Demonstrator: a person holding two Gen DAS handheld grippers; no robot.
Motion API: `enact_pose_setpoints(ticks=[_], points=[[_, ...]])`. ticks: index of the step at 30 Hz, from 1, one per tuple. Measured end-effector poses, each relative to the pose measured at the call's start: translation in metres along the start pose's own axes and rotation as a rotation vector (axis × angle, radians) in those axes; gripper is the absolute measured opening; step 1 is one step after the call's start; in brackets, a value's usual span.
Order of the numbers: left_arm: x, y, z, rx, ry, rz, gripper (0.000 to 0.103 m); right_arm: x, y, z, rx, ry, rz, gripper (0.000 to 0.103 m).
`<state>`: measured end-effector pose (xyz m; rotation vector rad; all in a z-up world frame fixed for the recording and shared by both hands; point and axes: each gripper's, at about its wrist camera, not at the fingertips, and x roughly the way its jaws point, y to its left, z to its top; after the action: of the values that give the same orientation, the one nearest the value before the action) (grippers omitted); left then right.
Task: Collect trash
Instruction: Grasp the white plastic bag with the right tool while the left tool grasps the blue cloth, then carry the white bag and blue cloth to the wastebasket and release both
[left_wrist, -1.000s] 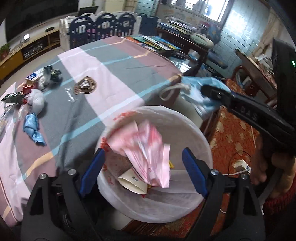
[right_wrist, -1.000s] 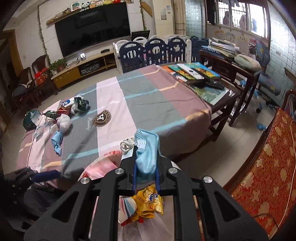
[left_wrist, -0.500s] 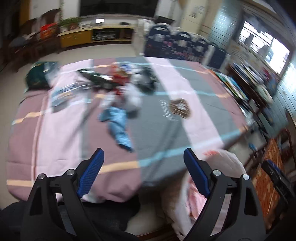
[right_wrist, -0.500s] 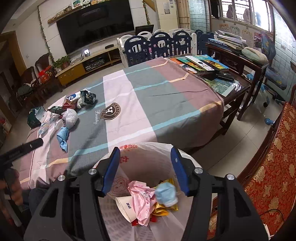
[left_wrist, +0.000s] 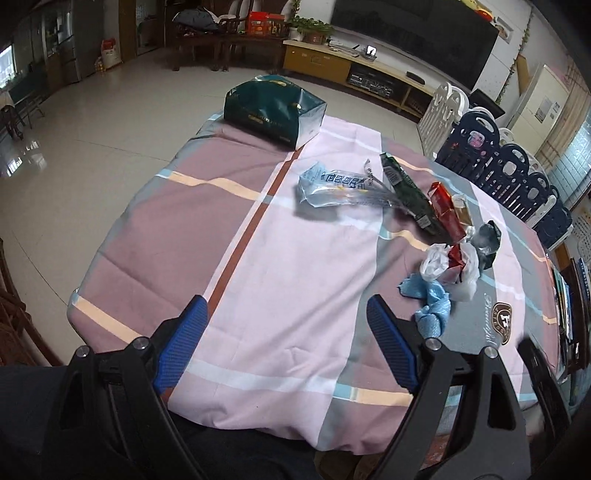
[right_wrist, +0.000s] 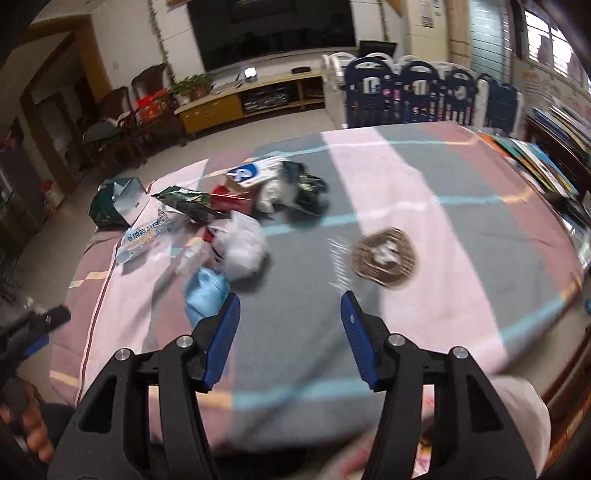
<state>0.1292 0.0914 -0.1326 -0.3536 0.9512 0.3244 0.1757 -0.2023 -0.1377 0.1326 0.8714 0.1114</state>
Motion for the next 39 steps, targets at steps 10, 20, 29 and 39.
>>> enact_pose_setpoints(ticks=[10, 20, 29, 39], points=[[0.028, 0.005, 0.0, -0.046, 0.064, -0.026, 0.088, 0.104, 0.076, 0.038, -0.287, 0.057, -0.129, 0.065], [0.03, -0.03, -0.009, 0.087, 0.035, -0.106, 0.088, 0.1, 0.034, 0.021, -0.18, 0.079, -0.087, 0.023], [0.036, -0.019, -0.009, 0.072, 0.009, -0.051, 0.088, 0.063, 0.034, -0.015, -0.054, 0.184, 0.279, 0.022], [0.057, -0.076, -0.019, 0.233, 0.015, -0.145, 0.088, -0.024, -0.056, -0.036, 0.11, 0.04, 0.177, 0.022]])
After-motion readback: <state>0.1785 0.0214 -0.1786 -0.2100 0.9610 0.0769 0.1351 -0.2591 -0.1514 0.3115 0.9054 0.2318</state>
